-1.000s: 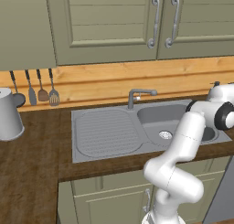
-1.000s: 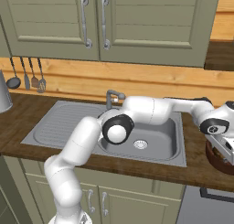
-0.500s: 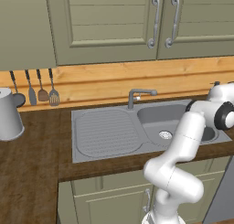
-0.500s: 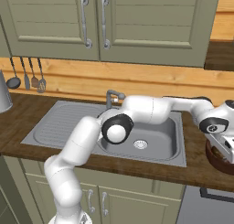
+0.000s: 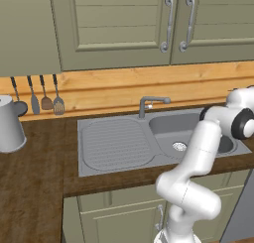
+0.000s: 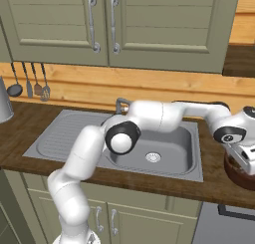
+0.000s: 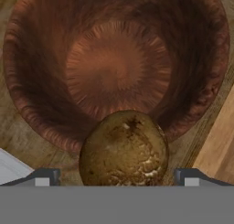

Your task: Pick the mushroom from the sink and place it in the bowl. Then pick the bowl and place it in the microwave. Then close the microwave door and press the start button.

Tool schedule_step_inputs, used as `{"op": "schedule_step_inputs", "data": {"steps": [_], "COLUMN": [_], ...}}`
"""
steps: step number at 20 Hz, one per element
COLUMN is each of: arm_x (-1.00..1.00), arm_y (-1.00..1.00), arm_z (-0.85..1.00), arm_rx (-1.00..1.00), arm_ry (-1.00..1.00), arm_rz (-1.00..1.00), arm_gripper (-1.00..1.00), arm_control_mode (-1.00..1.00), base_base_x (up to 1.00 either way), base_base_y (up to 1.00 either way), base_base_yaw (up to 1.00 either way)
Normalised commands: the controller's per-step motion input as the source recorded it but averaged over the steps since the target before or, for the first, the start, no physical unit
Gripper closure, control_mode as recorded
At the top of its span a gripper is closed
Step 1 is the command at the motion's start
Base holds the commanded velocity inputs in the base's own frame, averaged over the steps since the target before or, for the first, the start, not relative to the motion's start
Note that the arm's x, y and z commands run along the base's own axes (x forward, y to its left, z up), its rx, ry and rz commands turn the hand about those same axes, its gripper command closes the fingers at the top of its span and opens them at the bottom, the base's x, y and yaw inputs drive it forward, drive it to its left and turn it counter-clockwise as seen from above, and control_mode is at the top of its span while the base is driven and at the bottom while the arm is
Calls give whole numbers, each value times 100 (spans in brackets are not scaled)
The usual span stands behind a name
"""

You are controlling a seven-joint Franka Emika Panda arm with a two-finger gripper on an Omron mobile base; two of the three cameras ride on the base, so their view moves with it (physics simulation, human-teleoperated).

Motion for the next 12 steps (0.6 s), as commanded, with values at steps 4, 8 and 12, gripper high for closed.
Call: {"op": "schedule_step_inputs", "data": {"steps": [4,8,12], "arm_x": [0,0,-4], "arm_y": [0,0,0], "arm_z": [14,23,2], "arm_rx": [-5,-9,-6], "arm_ry": [-7,-6,-1], "arm_rz": [0,0,-5], "arm_gripper": [-100,-100,-100], "arm_control_mode": [-100,-100,-100], "base_base_x": [0,0,0], "base_base_y": [0,0,0], "base_base_yaw": [0,0,0]}}
